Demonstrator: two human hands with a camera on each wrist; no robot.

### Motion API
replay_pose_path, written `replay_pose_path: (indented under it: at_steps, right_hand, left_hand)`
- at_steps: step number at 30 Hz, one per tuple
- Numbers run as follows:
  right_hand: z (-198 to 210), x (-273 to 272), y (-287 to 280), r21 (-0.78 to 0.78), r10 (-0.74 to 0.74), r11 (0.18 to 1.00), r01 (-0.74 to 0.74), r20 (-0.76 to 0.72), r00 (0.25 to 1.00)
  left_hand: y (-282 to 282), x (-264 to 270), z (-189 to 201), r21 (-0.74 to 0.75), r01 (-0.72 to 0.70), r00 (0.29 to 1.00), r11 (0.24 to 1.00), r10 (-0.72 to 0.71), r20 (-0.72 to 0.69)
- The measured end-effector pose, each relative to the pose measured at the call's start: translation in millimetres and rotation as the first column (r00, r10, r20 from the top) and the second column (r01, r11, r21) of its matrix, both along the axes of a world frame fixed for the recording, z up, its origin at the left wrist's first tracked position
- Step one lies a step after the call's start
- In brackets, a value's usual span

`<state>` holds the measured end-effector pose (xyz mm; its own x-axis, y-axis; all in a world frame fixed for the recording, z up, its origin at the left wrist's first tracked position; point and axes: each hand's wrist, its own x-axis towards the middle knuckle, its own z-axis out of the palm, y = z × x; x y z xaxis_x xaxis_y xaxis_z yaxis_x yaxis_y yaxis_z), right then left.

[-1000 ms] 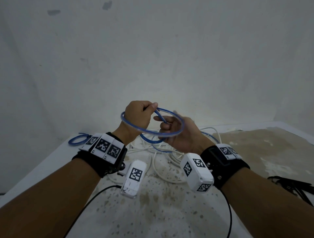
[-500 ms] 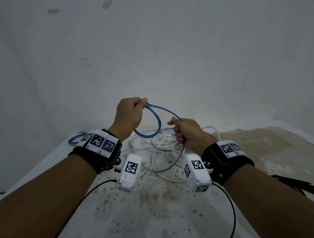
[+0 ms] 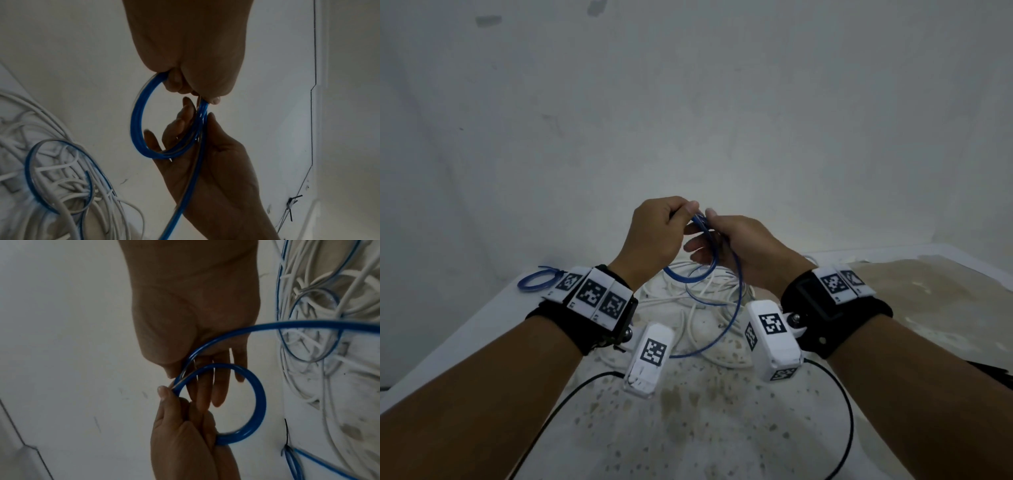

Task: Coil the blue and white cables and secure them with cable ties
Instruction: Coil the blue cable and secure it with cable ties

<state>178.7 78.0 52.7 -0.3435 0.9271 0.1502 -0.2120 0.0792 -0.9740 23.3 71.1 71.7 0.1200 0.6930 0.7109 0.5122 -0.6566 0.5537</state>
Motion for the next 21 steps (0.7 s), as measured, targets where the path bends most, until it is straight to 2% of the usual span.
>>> replay_pose_path:
  at_steps: [6,11,15,18,21]
  right_hand:
    - [-3.9,2.6,-7.8,-0.121,0.164,0.976,-0.183,-0.15,0.975]
    - [-3.1,2.9,-11.3,-0.207,0.227,0.946,-0.25,-0.13,0.965]
    - [0.2,-0.1,-13.3,-0.194,0.185,0.958,-0.212,-0.15,0.971]
    - [1.9,-3.9,-12.8,-0.154,0.123,0.978,-0.139,-0.112,0.986]
    - [0.6,-8.7,-10.2,-0.12,-0.006,0.993,-0.008,-0.116,0.993]
  left_hand:
    - [3.3,-1.6,-7.1,-0.017,0.022,0.999,1.0,-0.021,0.029]
    - [1.7,0.2,-10.0,0.021,0.003,0.999,1.0,-0.004,0.04]
    - [1.5,2.1,-7.5,0.035,-0.011,0.999,0.999,0.009,0.047]
    - [2.5,2.0,-6.9,0.031,-0.024,0.999,0.999,0.023,0.046]
    - [5.5,1.4,-9.2,-0.074,-0.064,0.998,0.995,0.065,0.016]
